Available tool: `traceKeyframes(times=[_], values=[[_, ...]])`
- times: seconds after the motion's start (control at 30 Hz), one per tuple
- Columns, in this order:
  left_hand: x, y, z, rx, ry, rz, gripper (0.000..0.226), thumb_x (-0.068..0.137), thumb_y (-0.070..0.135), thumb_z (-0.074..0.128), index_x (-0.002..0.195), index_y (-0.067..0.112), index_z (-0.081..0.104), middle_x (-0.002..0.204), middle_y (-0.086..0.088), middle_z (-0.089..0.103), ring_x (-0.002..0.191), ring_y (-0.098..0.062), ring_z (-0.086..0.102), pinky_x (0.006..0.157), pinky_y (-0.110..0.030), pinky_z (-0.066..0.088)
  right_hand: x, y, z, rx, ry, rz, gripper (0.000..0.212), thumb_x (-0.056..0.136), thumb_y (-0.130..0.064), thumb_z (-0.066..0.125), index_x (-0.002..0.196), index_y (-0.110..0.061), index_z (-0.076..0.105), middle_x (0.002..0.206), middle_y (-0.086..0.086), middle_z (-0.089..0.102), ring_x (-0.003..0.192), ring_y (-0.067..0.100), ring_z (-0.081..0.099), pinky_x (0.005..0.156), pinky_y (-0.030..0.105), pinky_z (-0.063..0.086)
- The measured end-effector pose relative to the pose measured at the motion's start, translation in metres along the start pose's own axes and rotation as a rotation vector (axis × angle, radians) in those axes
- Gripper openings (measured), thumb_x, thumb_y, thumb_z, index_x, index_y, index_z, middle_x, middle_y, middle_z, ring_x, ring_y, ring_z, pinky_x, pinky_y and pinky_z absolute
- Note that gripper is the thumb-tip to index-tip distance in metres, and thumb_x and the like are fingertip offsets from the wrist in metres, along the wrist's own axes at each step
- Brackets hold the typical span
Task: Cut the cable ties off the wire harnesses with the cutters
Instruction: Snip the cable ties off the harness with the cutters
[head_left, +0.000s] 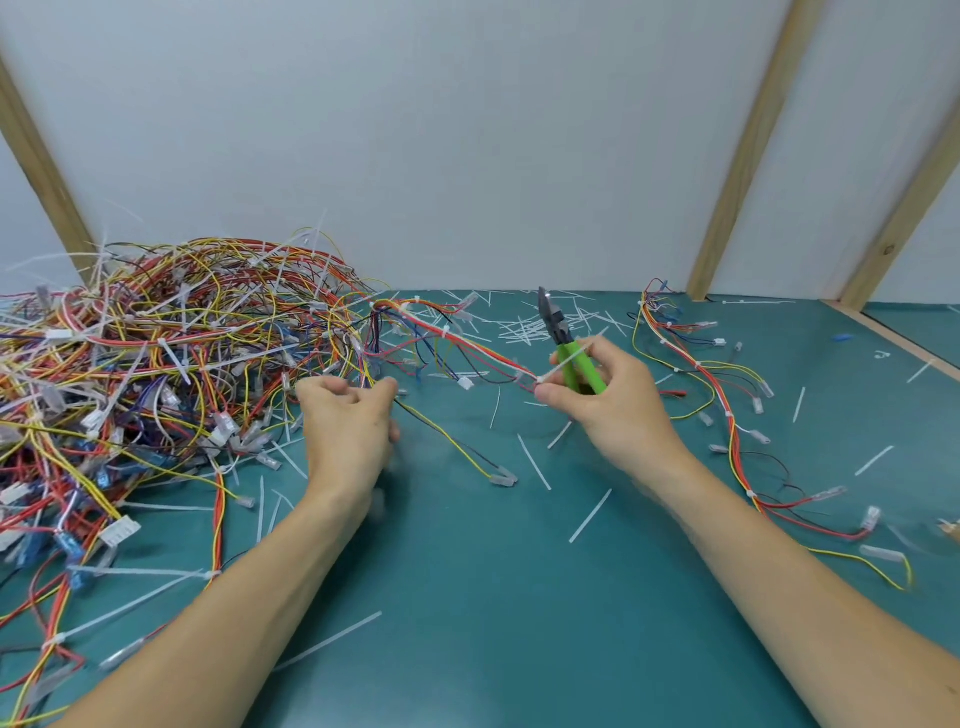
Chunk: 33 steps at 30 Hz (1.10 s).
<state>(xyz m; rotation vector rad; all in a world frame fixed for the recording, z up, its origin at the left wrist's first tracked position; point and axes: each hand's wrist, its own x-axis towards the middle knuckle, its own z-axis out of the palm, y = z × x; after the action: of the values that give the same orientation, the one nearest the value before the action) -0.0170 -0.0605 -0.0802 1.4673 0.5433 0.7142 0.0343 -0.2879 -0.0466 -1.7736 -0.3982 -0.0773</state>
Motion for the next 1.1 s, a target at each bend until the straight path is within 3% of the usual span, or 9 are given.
traceKeyframes(times=[0.07,0.13,0.2,0.27,0.4,0.6,0.77,0.9,1.1], values=[[-0.008,0.009,-0.001,0.000,0.042,0.150,0.038,0.088,0.017,0.067,0.095,0.025,0.030,0.057,0.006,0.055,0.054,-0.020,0.053,0.055,-0.036,0.038,-0.001,-0.003,0.002,0.115,-0.024,0.076,0.026,0.083,-0.003,0.083,0.094,-0.017,0.064,0.075,-0.007,0.075,0.062,0.010,0.060,0.066,0.026,0.049],[-0.020,0.021,0.000,-0.003,0.050,0.383,0.036,0.088,0.013,0.067,0.091,0.028,0.034,0.066,0.011,0.049,0.058,-0.012,0.049,0.061,-0.030,0.041,-0.002,-0.004,0.003,0.212,-0.053,0.161,0.027,0.081,-0.002,0.083,0.097,-0.014,0.064,0.077,-0.001,0.074,0.061,0.017,0.057,0.061,0.030,0.049],[-0.035,0.029,0.003,0.033,-0.063,0.569,0.026,0.089,0.011,0.068,0.089,0.024,0.045,0.068,0.013,0.052,0.058,-0.006,0.047,0.058,-0.020,0.040,-0.003,-0.005,0.005,0.277,-0.097,0.224,0.030,0.080,-0.002,0.083,0.099,-0.012,0.062,0.079,0.005,0.074,0.063,0.021,0.057,0.057,0.029,0.050],[-0.050,0.028,0.008,0.102,-0.284,0.625,0.010,0.090,0.014,0.068,0.086,0.016,0.060,0.066,0.007,0.060,0.055,-0.009,0.050,0.052,-0.024,0.041,-0.005,-0.005,0.006,0.308,-0.159,0.269,0.032,0.080,-0.005,0.083,0.101,-0.014,0.061,0.082,0.006,0.074,0.066,0.021,0.061,0.057,0.026,0.052],[-0.061,0.020,0.016,0.136,-0.559,0.458,0.007,0.095,0.014,0.068,0.090,0.012,0.071,0.063,-0.002,0.067,0.046,-0.005,0.052,0.049,-0.020,0.040,-0.008,-0.004,0.007,0.309,-0.275,0.319,0.033,0.081,-0.009,0.083,0.106,-0.017,0.063,0.079,-0.001,0.074,0.067,0.013,0.067,0.060,0.024,0.056],[-0.045,0.016,0.015,-0.039,-0.593,0.158,0.008,0.093,0.020,0.070,0.095,0.016,0.077,0.070,0.005,0.069,0.048,-0.011,0.047,0.043,-0.020,0.033,-0.011,-0.005,0.010,0.293,-0.373,0.325,0.041,0.079,-0.012,0.086,0.112,-0.020,0.064,0.089,0.008,0.074,0.070,0.016,0.063,0.062,0.026,0.056],[-0.043,0.016,0.013,-0.033,-0.590,0.170,0.013,0.090,0.027,0.073,0.081,0.018,0.076,0.074,-0.001,0.073,0.054,-0.014,0.061,0.043,-0.024,0.035,-0.012,-0.004,0.012,0.234,-0.387,0.287,0.034,0.083,-0.014,0.084,0.113,-0.016,0.068,0.087,0.002,0.075,0.070,0.013,0.063,0.066,0.030,0.059],[-0.038,0.017,0.012,-0.046,-0.439,0.185,0.013,0.094,0.022,0.070,0.081,0.018,0.071,0.079,-0.001,0.077,0.071,-0.017,0.076,0.047,-0.017,0.045,-0.010,0.000,0.013,0.101,-0.234,0.164,0.009,0.093,-0.025,0.075,0.099,-0.019,0.072,0.090,-0.003,0.079,0.072,0.011,0.066,0.077,0.041,0.061],[-0.028,0.018,0.007,-0.128,-0.304,0.130,0.013,0.096,0.020,0.067,0.089,0.010,0.071,0.082,-0.003,0.078,0.084,-0.016,0.077,0.058,-0.022,0.054,-0.007,0.006,0.009,-0.067,0.061,-0.037,0.027,0.100,-0.050,0.059,0.094,-0.027,0.071,0.089,-0.012,0.078,0.072,0.002,0.068,0.074,0.029,0.052]])
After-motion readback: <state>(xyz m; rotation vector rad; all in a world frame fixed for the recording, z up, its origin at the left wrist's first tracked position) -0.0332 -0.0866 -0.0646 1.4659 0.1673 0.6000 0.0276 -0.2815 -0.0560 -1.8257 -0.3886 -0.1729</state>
